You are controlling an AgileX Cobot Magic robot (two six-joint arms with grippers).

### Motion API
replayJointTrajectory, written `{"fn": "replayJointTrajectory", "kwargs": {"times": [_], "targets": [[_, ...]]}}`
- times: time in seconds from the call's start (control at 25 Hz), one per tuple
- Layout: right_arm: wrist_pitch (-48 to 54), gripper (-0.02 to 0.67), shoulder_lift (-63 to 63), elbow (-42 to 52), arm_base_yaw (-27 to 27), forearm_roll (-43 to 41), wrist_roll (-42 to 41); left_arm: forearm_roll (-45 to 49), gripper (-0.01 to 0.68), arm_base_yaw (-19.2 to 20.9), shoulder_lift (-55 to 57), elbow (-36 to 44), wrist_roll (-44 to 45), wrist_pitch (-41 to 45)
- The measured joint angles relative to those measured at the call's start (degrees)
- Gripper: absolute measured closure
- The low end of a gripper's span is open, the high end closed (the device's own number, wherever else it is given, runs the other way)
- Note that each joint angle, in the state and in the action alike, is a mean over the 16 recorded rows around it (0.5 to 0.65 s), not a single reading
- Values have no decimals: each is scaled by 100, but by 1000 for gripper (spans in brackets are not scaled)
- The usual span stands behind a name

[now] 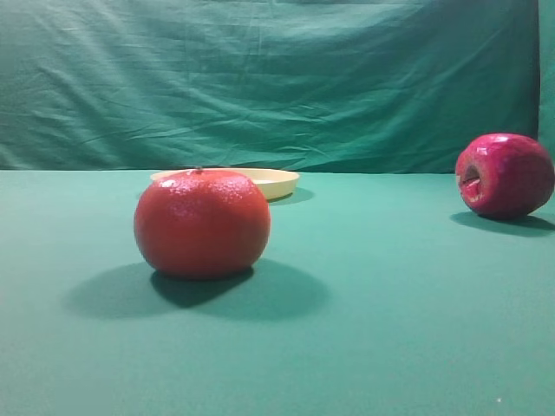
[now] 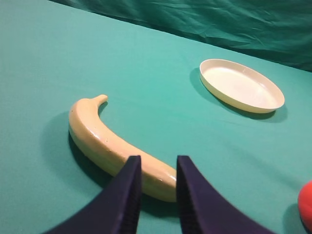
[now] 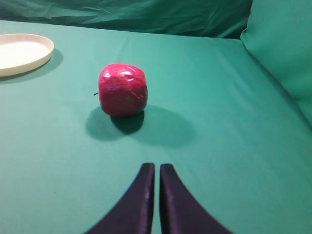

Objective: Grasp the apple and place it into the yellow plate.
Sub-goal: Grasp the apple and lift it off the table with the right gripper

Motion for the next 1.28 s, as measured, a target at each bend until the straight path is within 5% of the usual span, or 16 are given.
{"fn": "replayJointTrajectory", "kwargs": {"times": [0.28, 0.88, 1.28], "targets": [[-39, 649, 556, -648, 0, 415, 42, 0, 516, 0, 0, 0, 0, 0], [2510, 649, 4223, -3432, 0, 539, -381, 0, 516, 0, 0, 0, 0, 0], [3187, 649, 6116, -4905, 130, 623, -999, 0, 516, 0, 0, 0, 0, 0]]}}
